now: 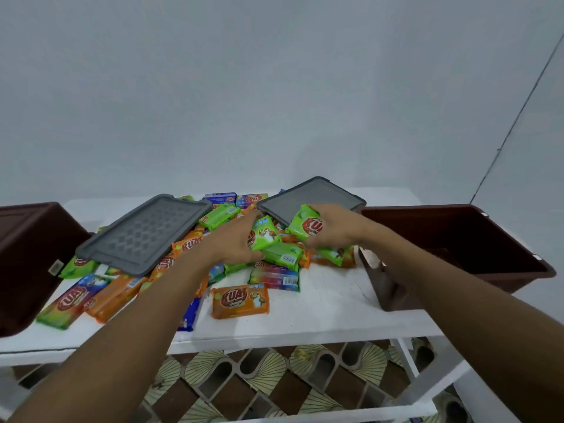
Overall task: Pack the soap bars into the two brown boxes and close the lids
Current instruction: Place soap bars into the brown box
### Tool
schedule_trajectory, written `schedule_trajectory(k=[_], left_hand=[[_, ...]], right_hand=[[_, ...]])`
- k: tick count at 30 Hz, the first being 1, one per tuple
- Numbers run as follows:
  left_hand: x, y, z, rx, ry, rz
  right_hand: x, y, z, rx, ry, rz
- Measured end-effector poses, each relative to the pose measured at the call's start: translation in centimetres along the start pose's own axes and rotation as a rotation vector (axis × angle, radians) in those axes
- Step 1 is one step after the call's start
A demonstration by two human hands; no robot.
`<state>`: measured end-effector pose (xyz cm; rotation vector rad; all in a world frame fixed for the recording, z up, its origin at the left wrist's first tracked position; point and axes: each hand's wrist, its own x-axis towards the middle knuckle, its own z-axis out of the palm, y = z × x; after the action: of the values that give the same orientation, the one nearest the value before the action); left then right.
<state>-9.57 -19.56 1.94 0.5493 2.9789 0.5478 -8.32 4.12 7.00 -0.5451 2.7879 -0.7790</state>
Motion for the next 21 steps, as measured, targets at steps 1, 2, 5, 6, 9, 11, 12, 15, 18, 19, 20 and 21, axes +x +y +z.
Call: schedule_trajectory(k=[1, 2, 5, 6, 9, 11, 12, 15, 18, 19, 20, 21], left_hand=[[0.5, 0.7, -0.4, -0.019, 0.012, 0.003], [1.1, 1.3, -0.6, -0.041, 0.030, 0.012], [3.0, 3.9, -1.2, -0.102, 0.065, 0.085], [3.8, 5.0, -1.2, -0.103, 0.062, 0.109], [5.8, 8.5, -0.5, -0.063, 0.066, 0.171], [7.2, 11.0, 0.4, -0.048, 0.068, 0.189], [7.8, 12.2, 0.7, -0.051, 0.079, 0.204], [9.9, 16.3, 1.4, -0.029, 0.106, 0.271], [11.9, 20.3, 2.4, 0.117, 0.058, 0.301], [12.6, 21.8, 3.1, 0.170, 0.031, 0.294], [13.4, 23.1, 4.0, 0.218, -0.001, 0.281], [13.8, 24.2, 4.8, 0.254, -0.033, 0.268]], right_hand=[[-0.3, 0.3, -1.0, 0.015, 0.001, -0.002], [-0.6, 0.8, -1.9, 0.020, 0.014, 0.001], [-1.7, 3.4, -4.8, -0.026, 0.084, 0.029], [-2.2, 4.7, -5.7, -0.052, 0.106, 0.049], [-3.6, 9.1, -8.3, -0.127, 0.147, 0.120], [-4.6, 12.4, -10.1, -0.182, 0.144, 0.136], [-5.0, 14.0, -10.7, -0.223, 0.128, 0.127], [-5.6, 18.2, -11.5, -0.388, 0.030, 0.086], [-5.6, 21.8, -11.0, -0.499, -0.076, 0.062], [-5.6, 23.1, -10.9, -0.513, -0.112, 0.056], [-5.6, 24.4, -10.8, -0.517, -0.146, 0.052], [-5.5, 25.4, -10.5, -0.521, -0.174, 0.051]])
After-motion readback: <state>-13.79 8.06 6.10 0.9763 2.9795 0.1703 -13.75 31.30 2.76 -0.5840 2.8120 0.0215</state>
